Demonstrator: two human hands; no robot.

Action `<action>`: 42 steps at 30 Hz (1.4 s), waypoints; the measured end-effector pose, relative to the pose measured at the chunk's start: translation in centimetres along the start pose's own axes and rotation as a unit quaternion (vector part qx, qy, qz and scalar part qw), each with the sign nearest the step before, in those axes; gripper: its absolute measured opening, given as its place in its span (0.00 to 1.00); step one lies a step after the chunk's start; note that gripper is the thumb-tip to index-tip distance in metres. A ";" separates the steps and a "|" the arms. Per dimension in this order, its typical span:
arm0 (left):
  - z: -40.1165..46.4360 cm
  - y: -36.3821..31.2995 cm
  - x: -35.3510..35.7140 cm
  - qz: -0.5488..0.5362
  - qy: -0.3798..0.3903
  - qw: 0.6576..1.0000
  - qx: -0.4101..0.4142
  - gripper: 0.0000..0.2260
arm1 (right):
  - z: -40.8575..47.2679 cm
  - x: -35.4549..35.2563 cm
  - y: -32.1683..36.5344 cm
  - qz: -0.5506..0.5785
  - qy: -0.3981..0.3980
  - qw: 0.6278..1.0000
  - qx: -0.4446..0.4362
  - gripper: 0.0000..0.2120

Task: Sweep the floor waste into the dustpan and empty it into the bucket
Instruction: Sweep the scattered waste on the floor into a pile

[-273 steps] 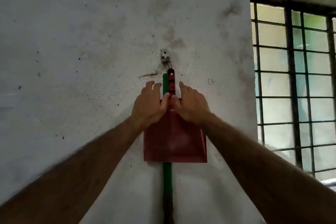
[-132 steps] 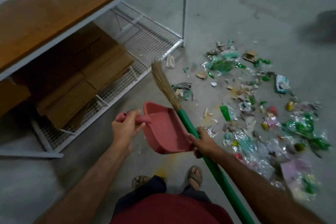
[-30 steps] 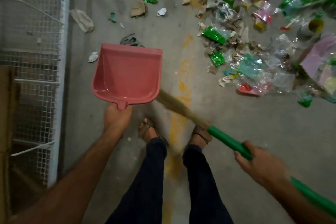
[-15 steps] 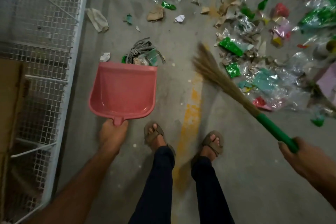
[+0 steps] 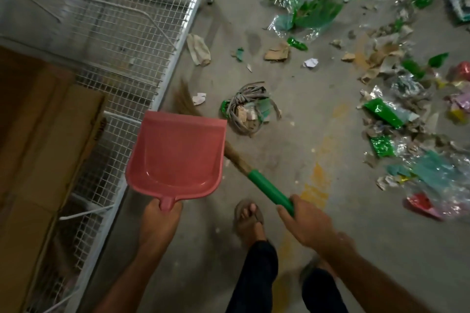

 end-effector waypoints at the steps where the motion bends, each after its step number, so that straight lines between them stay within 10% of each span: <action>1: 0.8 0.1 -0.3 0.004 0.001 1.000 0.002 0.10 | 2.5 -0.2 2.0 -0.025 0.004 1.000 0.000 0.20; 7: 4.9 -0.6 0.0 0.006 0.017 1.000 0.019 0.06 | 8.4 -2.6 0.8 -0.015 0.015 0.994 0.104 0.26; 21: 6.4 -6.5 5.7 0.014 0.089 0.996 0.025 0.08 | -8.8 -7.0 -19.2 0.079 -0.094 0.953 0.278 0.20; 28: 6.7 -9.6 2.6 0.014 0.063 0.997 0.049 0.07 | -13.6 -3.9 -16.1 0.161 -0.092 0.954 0.238 0.17; 35: 7.7 -9.9 2.0 0.008 0.039 0.999 0.035 0.08 | -3.3 -1.0 -11.2 -0.069 0.058 0.985 0.144 0.19; 42: 7.0 -11.1 4.0 0.012 0.037 0.999 0.032 0.10 | -1.6 -8.2 -17.4 -0.038 -0.004 0.978 0.207 0.17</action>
Point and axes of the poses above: each hand's wrist, its own z-axis towards the middle knuckle, its own x-axis out of the palm, y = z × x, the point moved 10 cm from there along z, towards the middle knuckle, and after that the axes turned 8 degrees about y, right-handed, at the moved point
